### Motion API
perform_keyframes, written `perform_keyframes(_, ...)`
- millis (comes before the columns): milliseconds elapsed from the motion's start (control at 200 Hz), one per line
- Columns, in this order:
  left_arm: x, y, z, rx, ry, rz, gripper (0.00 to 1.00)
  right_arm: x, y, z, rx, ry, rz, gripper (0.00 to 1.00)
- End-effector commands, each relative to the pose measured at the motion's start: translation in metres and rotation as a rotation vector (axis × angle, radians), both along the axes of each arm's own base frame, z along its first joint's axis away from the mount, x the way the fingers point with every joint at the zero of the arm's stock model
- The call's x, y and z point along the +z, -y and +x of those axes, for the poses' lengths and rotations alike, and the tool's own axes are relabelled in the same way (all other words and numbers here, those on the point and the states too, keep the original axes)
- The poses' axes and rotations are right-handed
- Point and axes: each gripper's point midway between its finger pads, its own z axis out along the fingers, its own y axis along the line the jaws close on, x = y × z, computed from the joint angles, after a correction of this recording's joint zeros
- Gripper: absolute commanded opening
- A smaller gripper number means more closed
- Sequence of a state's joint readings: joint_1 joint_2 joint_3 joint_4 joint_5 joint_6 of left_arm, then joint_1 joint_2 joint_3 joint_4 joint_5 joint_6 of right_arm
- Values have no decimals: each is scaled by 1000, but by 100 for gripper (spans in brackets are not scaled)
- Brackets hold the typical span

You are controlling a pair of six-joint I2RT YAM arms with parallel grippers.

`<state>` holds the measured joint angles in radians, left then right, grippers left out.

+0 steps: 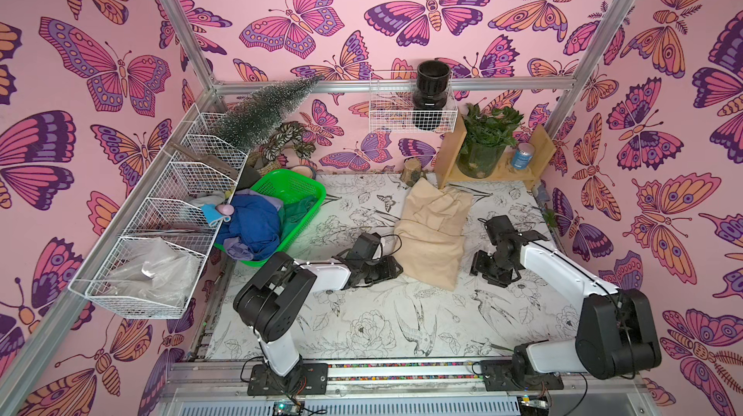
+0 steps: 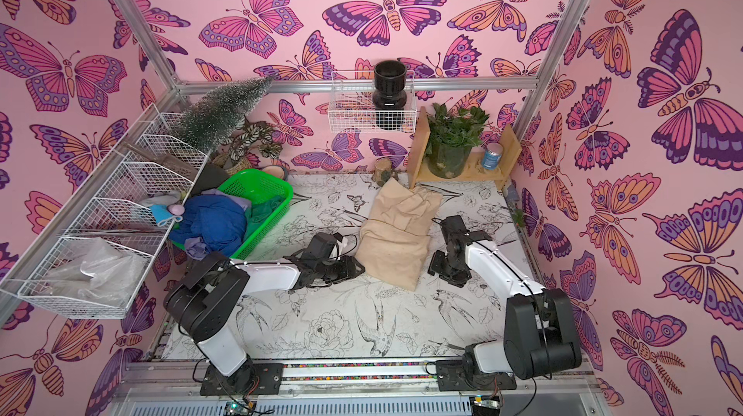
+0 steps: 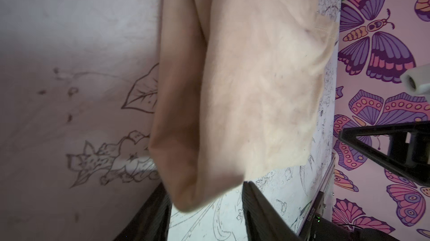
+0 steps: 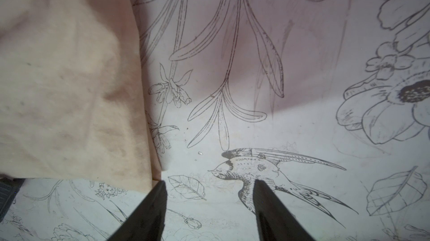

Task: Fold and stack t-shirts
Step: Smooth out the T-shirt at the center of the board, then fold the T-shirt.

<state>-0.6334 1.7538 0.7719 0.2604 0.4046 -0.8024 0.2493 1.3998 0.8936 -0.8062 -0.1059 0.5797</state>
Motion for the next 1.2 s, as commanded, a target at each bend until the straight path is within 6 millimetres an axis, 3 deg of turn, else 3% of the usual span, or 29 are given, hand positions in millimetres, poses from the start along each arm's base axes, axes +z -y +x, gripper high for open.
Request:
perform_keyframes(0,-26,-7,-5,22,-47,19,56,-2,6,-7,-17,-28,-24,63)
perform_keyframes(130,-39,-13,-2,51,-61,37,56,-2,7,-8,-18,-37,-33,63)
perform_keyframes(200,-47,-19,1,67,-66,56,48,-1,7,-8,-21,-35,-31,63)
perform_keyframes(280,-55,-27,10,90,-72,70,0,0,5,-7,-26,-27,-18,63)
perform_keyframes(361,-59,-33,18,108,-76,70,0,0,2,-7,-31,-26,3,62)
perform_keyframes(521,-48,-28,30,108,-63,42,0,1,-12,0,-61,-22,79,62)
perform_keyframes(696,-44,-26,27,88,-73,38,0,19,-46,33,-75,38,210,62)
perform_keyframes(826,-45,-27,25,82,-78,46,0,24,-76,45,-46,37,273,62)
perform_keyframes(916,-44,-28,26,85,-73,50,0,18,-92,41,-5,13,270,62)
perform_keyframes(991,-41,-28,27,86,-65,53,0,-2,-100,33,18,-48,242,63)
perform_keyframes(1197,-37,-31,25,76,-57,72,0,-30,-110,12,31,-127,230,62)
